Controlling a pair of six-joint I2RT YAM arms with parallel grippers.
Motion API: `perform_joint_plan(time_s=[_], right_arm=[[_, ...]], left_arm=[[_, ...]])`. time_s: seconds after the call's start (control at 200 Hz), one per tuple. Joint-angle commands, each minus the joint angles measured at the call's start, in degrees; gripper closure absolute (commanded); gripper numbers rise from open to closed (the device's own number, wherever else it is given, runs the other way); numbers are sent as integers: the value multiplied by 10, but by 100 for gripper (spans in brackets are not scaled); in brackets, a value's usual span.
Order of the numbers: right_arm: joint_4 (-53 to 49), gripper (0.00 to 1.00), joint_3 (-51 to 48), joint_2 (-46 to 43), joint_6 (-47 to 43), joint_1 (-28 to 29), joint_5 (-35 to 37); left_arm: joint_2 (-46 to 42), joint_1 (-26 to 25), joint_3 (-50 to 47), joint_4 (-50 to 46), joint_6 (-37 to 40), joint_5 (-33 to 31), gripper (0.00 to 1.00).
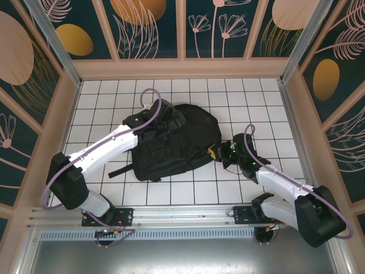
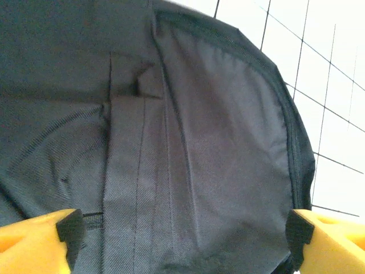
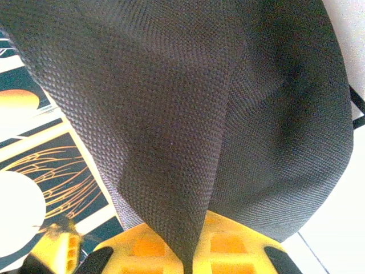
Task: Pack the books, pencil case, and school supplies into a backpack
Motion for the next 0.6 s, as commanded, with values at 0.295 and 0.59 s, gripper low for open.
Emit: perform_joint_plan(time_s=[0.295, 0.59], right_arm=[[11, 100, 32, 11, -12, 8, 19], [-12, 100, 43, 11, -24, 9, 25]], left_arm=[[-23, -2, 218, -291, 132, -293, 1], [12, 10, 410, -431, 168, -427, 1]])
